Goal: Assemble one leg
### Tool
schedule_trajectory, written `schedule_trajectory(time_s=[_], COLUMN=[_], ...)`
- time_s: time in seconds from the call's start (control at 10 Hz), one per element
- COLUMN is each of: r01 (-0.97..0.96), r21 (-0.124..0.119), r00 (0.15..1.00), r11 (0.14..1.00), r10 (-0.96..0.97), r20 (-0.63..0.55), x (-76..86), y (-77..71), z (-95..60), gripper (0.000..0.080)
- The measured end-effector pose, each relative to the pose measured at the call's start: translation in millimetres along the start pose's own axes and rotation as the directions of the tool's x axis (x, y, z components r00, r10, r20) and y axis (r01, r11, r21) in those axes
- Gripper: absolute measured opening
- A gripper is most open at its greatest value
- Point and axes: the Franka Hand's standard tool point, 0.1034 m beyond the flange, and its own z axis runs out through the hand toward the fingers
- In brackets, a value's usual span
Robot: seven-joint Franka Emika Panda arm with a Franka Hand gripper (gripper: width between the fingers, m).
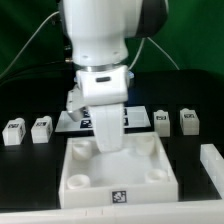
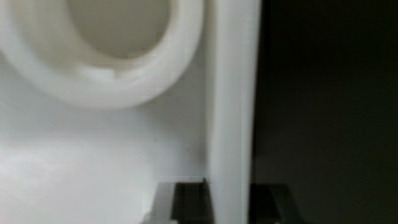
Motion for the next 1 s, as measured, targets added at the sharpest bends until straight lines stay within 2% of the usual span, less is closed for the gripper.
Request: schedule_trajectory(time_s=[0.2,0.4,0.8,0.9,1.0], r01=[-0.030,-0.032,0.000,0.016,0.009], r21=[-0.022,-0.030,-0.045,-0.061,-0.061], r00=[0.999,0.999,0.999,0.999,0.999], r11=[0.999,0.999,0.999,0.998,0.998], r10=[0.030,0.031,-0.002,-0.018,-0.012], r20=[-0.021,-0.034,-0.040,-0.043,-0.043], x=[37.4,55.5,56.5,56.6,56.4], y=[20.0,28.0,33.7,34.0,34.0], z=[-0.5,2.7,5.4,7.5,7.2], gripper=[0.0066,0.0066,0.0066,0.0066,0.0063])
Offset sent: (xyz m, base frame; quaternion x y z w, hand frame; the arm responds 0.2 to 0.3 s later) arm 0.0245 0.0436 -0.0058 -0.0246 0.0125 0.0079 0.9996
